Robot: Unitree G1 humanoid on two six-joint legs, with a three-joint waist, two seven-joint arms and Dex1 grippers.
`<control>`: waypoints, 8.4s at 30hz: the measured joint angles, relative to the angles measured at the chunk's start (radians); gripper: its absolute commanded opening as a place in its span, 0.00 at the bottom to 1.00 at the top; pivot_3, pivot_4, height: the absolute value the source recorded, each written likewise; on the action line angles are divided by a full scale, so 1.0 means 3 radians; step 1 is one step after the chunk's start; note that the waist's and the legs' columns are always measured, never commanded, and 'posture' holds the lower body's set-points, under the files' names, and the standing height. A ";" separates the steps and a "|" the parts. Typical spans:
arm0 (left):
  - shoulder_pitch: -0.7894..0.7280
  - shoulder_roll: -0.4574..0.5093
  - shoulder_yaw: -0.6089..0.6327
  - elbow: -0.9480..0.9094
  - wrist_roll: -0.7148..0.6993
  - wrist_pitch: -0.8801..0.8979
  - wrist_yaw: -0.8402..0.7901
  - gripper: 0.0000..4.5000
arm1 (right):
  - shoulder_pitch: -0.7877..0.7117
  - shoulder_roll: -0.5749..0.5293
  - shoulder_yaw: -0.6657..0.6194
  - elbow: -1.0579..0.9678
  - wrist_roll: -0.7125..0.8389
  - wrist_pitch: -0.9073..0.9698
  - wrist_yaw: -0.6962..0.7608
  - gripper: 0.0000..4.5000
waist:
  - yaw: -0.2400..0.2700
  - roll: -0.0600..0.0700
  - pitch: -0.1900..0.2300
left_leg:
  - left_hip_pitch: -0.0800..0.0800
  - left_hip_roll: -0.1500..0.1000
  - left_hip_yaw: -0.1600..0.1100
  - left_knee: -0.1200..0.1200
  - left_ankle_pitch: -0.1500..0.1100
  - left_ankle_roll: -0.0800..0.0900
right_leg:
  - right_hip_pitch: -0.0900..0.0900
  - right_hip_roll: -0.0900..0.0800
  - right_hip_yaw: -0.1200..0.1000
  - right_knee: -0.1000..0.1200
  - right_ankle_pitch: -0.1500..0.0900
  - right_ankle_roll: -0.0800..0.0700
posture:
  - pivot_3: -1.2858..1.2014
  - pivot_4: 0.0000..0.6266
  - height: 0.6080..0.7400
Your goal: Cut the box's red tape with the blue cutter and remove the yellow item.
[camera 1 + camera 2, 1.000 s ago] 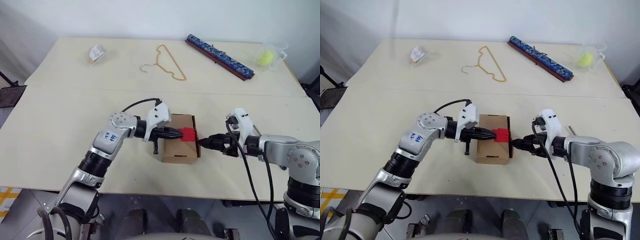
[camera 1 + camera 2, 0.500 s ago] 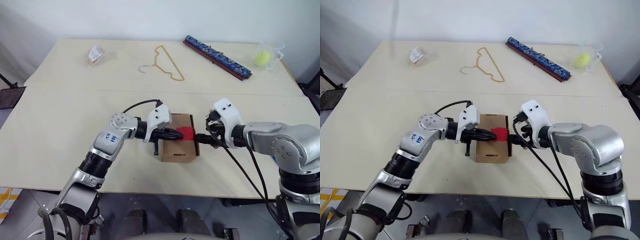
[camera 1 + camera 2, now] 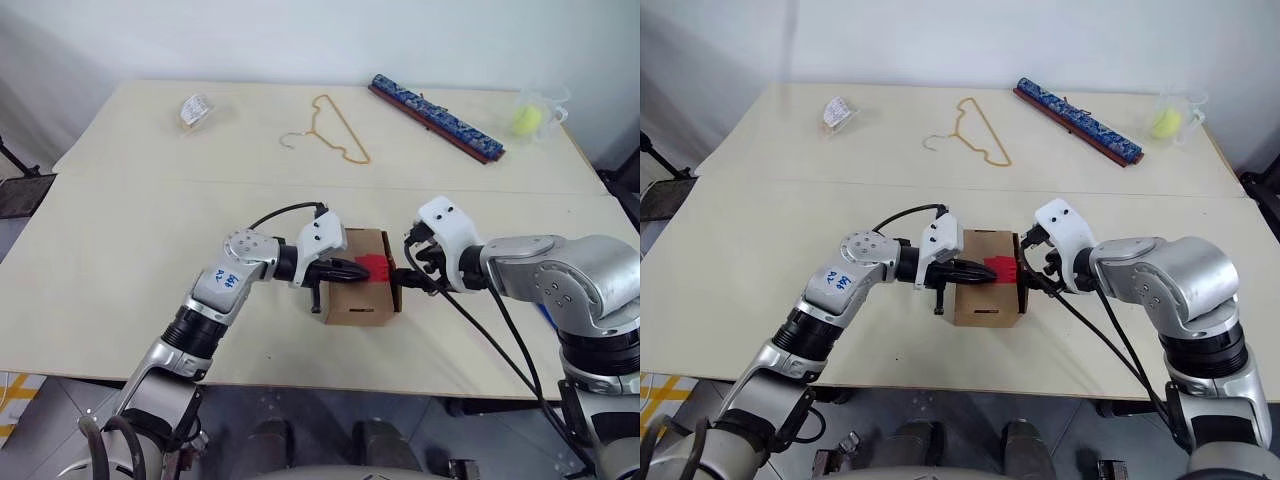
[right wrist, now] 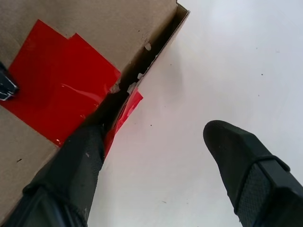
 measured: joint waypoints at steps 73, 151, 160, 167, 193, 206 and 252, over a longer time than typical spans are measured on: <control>-0.0065 0.0111 -0.0016 0.0072 0.0002 -0.0179 -0.0131 0.00 | 0.0327 -0.0190 -0.1070 0.1273 0.0040 -0.0265 0.1161 0.81 | -0.0012 0.0002 -0.0003 | 0.0002 -0.0016 -0.0020 -0.0050 0.0012 0.0004 | 0.0012 -0.0018 -0.0021 -0.0045 0.0004 -0.0003 | 0.52 0.24 1.00; -0.0150 -0.1095 0.0172 0.1192 0.0173 -0.0891 0.0683 0.00 | -0.1031 -0.1733 0.0335 0.0884 0.1111 0.0055 0.1300 0.01 | 0.0095 0.0011 0.0003 | -0.0066 -0.0046 0.0008 -0.0038 0.0017 0.0015 | -0.0047 -0.0046 -0.0030 -0.0075 0.0024 0.0035 | 0.52 0.24 1.00; -0.0152 -0.1211 0.0267 0.1334 0.0203 -0.0982 0.0756 0.00 | -0.1076 -0.1721 0.0533 0.0865 0.1318 0.0047 0.0679 0.01 | 0.0094 0.0010 0.0002 | -0.0065 -0.0047 0.0008 -0.0036 0.0017 0.0016 | -0.0044 -0.0070 -0.0074 -0.0074 0.0025 0.0034 | 0.52 0.24 1.00; -0.0160 -0.1215 0.0305 0.1330 0.0204 -0.0994 0.0758 0.00 | -0.1018 -0.1433 0.0408 0.1185 0.1097 0.0044 0.0508 0.01 | 0.0081 0.0008 0.0001 | -0.0057 -0.0044 0.0013 -0.0029 0.0017 0.0016 | -0.0036 -0.0071 -0.0101 -0.0068 0.0028 0.0030 | 0.52 0.24 1.00; -0.0811 -0.0988 0.0347 0.0974 0.0012 -0.0547 0.0400 0.00 | -0.1048 -0.0953 0.0234 0.1225 0.0740 0.0055 0.0347 0.01 | -0.0009 0.0001 -0.0003 | -0.0051 -0.0037 0.0020 -0.0006 0.0022 0.0020 | -0.0035 -0.0065 -0.0102 -0.0041 0.0037 0.0019 | 0.52 0.24 1.00; -0.0814 -0.1144 0.0262 0.1479 0.0338 -0.0882 0.0695 0.00 | -0.1045 -0.1026 0.0329 0.1167 0.0676 0.0047 0.0411 0.01 | 0.0010 0.0001 -0.0003 | -0.0053 -0.0038 0.0018 -0.0005 0.0022 0.0022 | -0.0036 -0.0075 -0.0103 -0.0041 0.0037 0.0020 | 0.52 0.24 1.00; -0.0248 -0.0493 0.0261 0.0957 0.0440 -0.0163 0.0572 0.00 | -0.0905 -0.1257 0.0724 0.0715 0.0188 0.0056 0.0856 0.01 | 0.0088 0.0010 -0.0006 | -0.0102 -0.0045 0.0032 0.0001 0.0019 0.0024 | -0.0096 -0.0078 -0.0122 -0.0018 0.0044 0.0023 | 0.52 0.24 1.00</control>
